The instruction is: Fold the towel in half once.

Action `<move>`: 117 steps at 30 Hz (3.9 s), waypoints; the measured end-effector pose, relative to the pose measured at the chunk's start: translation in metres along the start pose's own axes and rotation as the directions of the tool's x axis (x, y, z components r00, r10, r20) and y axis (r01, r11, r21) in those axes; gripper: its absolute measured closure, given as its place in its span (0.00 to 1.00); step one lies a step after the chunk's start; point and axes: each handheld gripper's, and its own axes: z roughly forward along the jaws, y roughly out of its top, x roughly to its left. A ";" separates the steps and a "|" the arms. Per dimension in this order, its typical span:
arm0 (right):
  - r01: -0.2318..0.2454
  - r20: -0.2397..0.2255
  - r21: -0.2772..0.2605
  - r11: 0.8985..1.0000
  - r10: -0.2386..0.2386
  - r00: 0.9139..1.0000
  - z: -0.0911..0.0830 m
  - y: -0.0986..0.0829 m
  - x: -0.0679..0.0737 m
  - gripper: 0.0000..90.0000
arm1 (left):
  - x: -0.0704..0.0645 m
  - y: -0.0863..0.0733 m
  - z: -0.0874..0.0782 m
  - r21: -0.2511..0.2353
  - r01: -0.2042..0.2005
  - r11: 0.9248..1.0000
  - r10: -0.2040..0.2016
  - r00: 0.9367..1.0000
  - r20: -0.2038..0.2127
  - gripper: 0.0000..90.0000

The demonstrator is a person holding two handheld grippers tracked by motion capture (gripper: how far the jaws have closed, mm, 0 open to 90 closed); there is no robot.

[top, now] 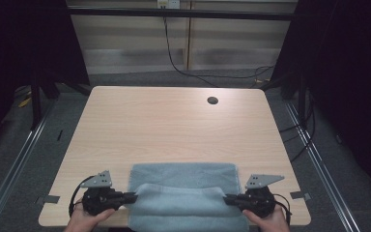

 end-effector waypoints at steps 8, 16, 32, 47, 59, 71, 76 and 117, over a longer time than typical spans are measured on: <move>-0.062 0.009 0.062 0.996 0.062 0.998 0.022 -0.013 -0.008 0.97 | 0.010 -0.004 0.027 0.077 -0.029 0.997 0.035 0.996 -0.086 0.96; -0.070 0.048 0.054 0.996 0.068 0.997 0.040 0.014 -0.038 0.97 | 0.051 0.018 0.036 0.035 0.023 0.999 -0.017 0.987 -0.162 0.96; -0.102 0.108 0.028 0.994 0.098 0.989 0.090 0.078 -0.096 0.97 | 0.127 0.055 0.047 -0.047 0.054 0.997 -0.066 0.952 -0.298 0.96; -0.134 0.197 -0.028 0.991 0.137 0.971 0.124 0.123 -0.149 0.97 | 0.174 0.093 0.064 -0.053 0.098 0.994 -0.111 0.918 -0.381 0.96; -0.158 0.284 -0.062 0.985 0.170 0.944 0.131 0.134 -0.154 0.97 | 0.185 0.112 0.079 -0.080 0.123 0.989 -0.145 0.897 -0.417 0.96; -0.117 0.177 -0.305 0.945 0.176 0.968 0.068 0.160 -0.145 0.97 | 0.154 0.138 0.026 -0.285 0.068 0.956 -0.148 0.952 -0.268 0.96; -0.061 0.190 -0.357 0.932 0.136 0.972 0.036 0.176 -0.132 0.97 | 0.130 0.163 -0.013 -0.349 0.016 0.937 -0.112 0.961 -0.254 0.96; 0.054 0.058 -0.169 0.984 -0.044 0.997 0.003 0.044 -0.015 0.95 | 0.030 0.026 -0.011 -0.154 -0.053 0.987 0.028 0.986 -0.163 0.94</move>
